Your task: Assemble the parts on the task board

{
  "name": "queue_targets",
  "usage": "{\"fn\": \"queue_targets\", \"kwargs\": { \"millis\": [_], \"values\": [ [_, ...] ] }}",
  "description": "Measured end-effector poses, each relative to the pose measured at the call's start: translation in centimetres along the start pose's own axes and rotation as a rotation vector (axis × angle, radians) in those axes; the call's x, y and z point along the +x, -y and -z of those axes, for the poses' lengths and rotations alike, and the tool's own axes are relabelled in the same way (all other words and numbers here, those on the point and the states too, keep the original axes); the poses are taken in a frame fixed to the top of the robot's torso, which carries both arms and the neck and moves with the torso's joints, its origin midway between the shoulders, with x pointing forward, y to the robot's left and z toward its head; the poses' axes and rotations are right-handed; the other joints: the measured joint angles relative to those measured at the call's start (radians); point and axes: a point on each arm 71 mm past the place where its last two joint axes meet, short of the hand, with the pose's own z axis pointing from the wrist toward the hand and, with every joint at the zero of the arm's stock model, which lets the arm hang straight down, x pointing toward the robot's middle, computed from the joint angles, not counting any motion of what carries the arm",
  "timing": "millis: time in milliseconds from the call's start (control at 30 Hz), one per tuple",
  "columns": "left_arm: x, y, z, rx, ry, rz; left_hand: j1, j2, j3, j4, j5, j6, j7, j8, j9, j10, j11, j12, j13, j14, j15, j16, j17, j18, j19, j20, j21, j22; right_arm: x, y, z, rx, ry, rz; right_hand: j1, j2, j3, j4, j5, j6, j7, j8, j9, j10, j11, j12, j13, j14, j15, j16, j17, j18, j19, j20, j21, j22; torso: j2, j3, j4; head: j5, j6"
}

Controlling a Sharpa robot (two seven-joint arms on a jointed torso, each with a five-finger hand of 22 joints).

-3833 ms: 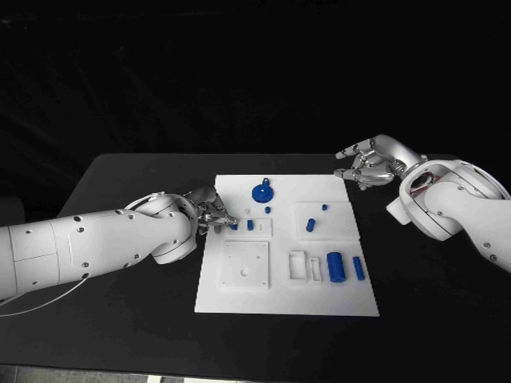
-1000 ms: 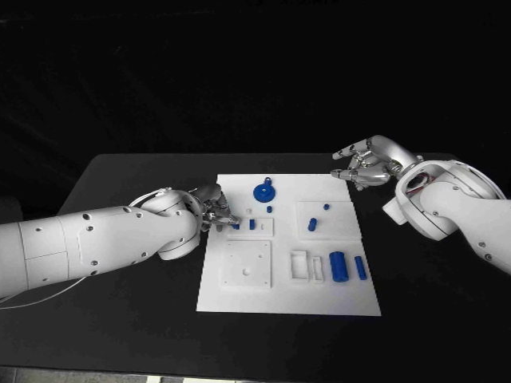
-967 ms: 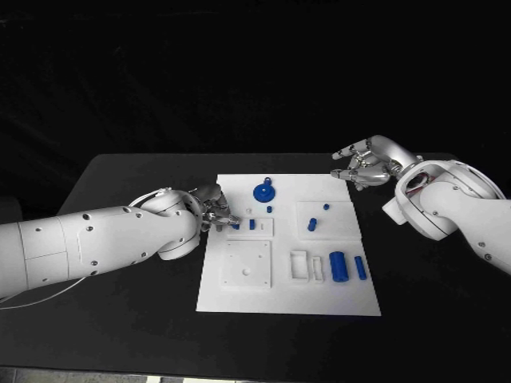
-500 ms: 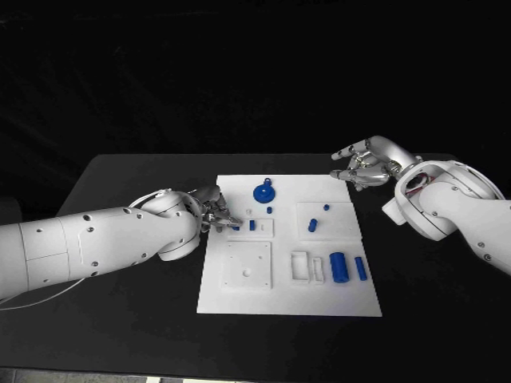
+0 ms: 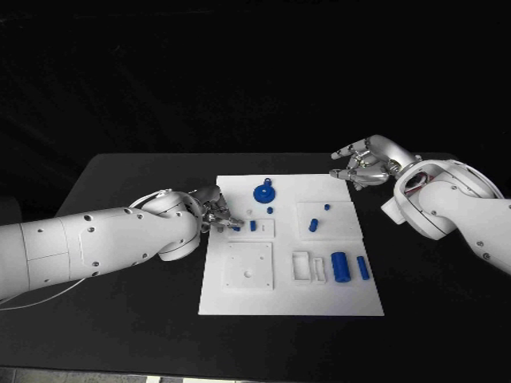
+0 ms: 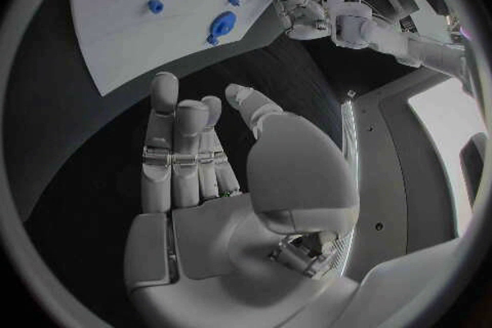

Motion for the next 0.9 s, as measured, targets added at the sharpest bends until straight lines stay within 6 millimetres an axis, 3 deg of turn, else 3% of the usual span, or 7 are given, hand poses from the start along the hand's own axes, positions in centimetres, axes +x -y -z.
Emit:
{"fn": "queue_targets", "kwargs": {
  "millis": [300, 900],
  "values": [
    [0.00, 0.02, -0.09, -0.001, 0.001, 0.000, 0.000, 0.000, 0.000, 0.000, 0.000, 0.002, 0.002, 0.002, -0.001, 0.000, 0.000, 0.000, 0.001, 0.000, 0.000, 0.000, 0.000, 0.000, 0.000, 0.000, 0.000, 0.000, 0.01, 0.00, -0.01, 0.000, 0.000, 0.000, 0.000, 0.000, 0.000, 0.000, 0.000, 0.000, 0.000, 0.000, 0.000, 0.000, 0.000, 0.000, 0.000, 0.000, 0.000, 0.000, 0.000, 0.000, 0.000, 0.000, 0.000, 0.000, 0.000, 0.0001, -0.0003, 0.000, 0.001],
    [0.22, 0.15, -0.17, -0.002, -0.016, -0.002, -0.052, -0.040, -0.009, 0.068, -0.013, 0.008, -0.004, 0.002, 0.002, 0.000, 0.000, 0.000, 0.004, 0.000, 0.000, 0.000, -0.001, 0.000, 0.004, -0.004, -0.004, 0.000, 0.08, 0.03, -0.02, 0.001, -0.001, -0.001, 0.000, 0.000, 0.004, -0.004, 0.000, 0.000, 0.000, 0.000, 0.000, 0.000, 0.000, 0.000, -0.001, 0.000, 0.000, 0.000, 0.000, 0.000, 0.000, 0.000, 0.000, 0.000, 0.000, 0.0002, -0.0004, -0.001, 0.000]
  ]
}}
